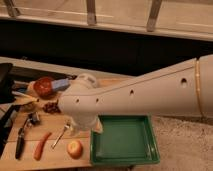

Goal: Place apple in tray

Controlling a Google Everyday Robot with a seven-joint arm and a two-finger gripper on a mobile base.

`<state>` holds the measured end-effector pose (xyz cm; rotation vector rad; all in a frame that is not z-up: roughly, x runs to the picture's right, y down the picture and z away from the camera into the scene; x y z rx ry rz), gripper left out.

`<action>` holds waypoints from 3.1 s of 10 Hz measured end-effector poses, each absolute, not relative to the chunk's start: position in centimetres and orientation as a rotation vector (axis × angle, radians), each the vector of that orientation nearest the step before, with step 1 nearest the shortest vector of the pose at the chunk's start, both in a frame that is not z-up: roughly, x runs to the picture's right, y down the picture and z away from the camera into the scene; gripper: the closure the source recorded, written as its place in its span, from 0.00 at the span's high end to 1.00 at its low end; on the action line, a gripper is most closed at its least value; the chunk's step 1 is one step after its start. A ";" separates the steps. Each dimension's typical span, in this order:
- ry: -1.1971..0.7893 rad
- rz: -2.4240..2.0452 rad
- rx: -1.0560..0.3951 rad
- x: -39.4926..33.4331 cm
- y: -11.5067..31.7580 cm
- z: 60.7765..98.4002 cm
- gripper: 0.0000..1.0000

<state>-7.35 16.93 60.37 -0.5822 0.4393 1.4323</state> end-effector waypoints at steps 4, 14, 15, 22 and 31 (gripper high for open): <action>0.440 1.345 -0.651 -10.5 19.2 61.4 0.74; 0.510 1.121 -0.776 -20.5 26.7 66.8 0.74; 0.537 1.122 -0.777 -20.0 27.2 67.7 0.74; 0.644 1.144 -0.730 -17.8 27.6 71.0 0.74; 0.657 1.202 -0.755 -16.1 27.4 72.2 0.72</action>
